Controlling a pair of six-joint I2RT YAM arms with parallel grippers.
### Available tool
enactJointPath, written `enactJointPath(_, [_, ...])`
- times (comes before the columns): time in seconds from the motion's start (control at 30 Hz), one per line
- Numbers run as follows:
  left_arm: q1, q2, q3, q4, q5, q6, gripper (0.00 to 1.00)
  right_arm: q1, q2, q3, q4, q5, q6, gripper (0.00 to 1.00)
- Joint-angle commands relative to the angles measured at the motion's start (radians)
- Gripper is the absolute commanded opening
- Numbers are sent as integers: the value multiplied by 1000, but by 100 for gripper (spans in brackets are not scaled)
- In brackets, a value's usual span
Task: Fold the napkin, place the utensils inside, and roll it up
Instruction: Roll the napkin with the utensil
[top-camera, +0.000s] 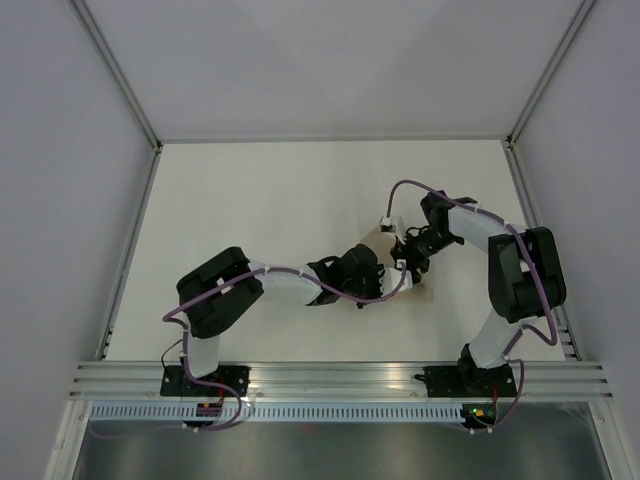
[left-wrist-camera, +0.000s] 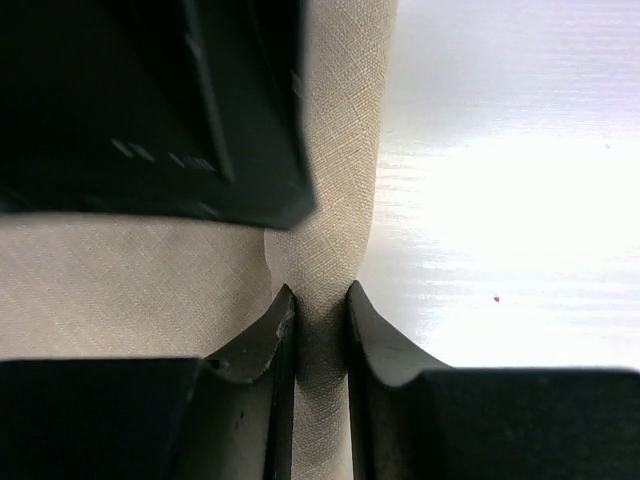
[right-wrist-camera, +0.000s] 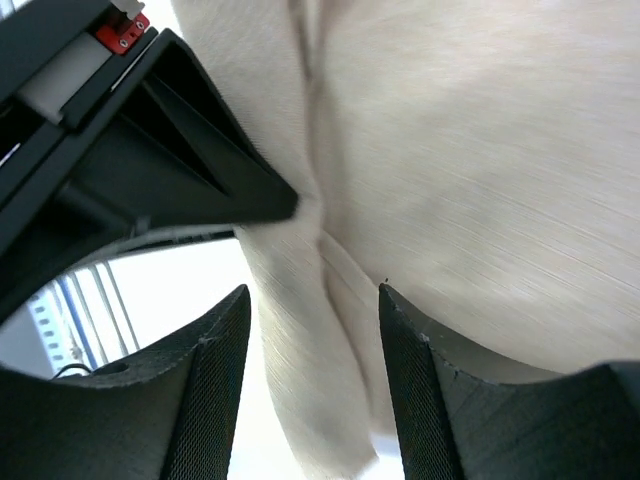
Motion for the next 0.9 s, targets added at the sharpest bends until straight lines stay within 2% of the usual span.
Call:
enactJointPath(0.0, [33,59,14,-116,167,-101,2,-59,-62,57,-15,-50,-36,60])
enactJointPath(0.2, [118,119,90,-223,320,-161,2,-165,-157,42,-16,-96,-70,60])
enactJointPath(0.3, [153,168,135,-299,418,-190,2,-199,-226,-10,40,-101,-70,60])
enactJointPath(0.47, [218,245,224,-383,559,-225,2,-190,-480,-212,246,-35,-47,63])
enactJointPath(0.53, [239,266,257,-420,604,-236,2,-161,-588,-320,360,17,-24,64])
enactJointPath(0.67, [270,326,316,-469,679,-258,2,9,-755,-486,534,202,38,66])
enactJointPath(0.87, [284,384,379,-535,727,-278,2,237,-764,-615,712,402,68,67])
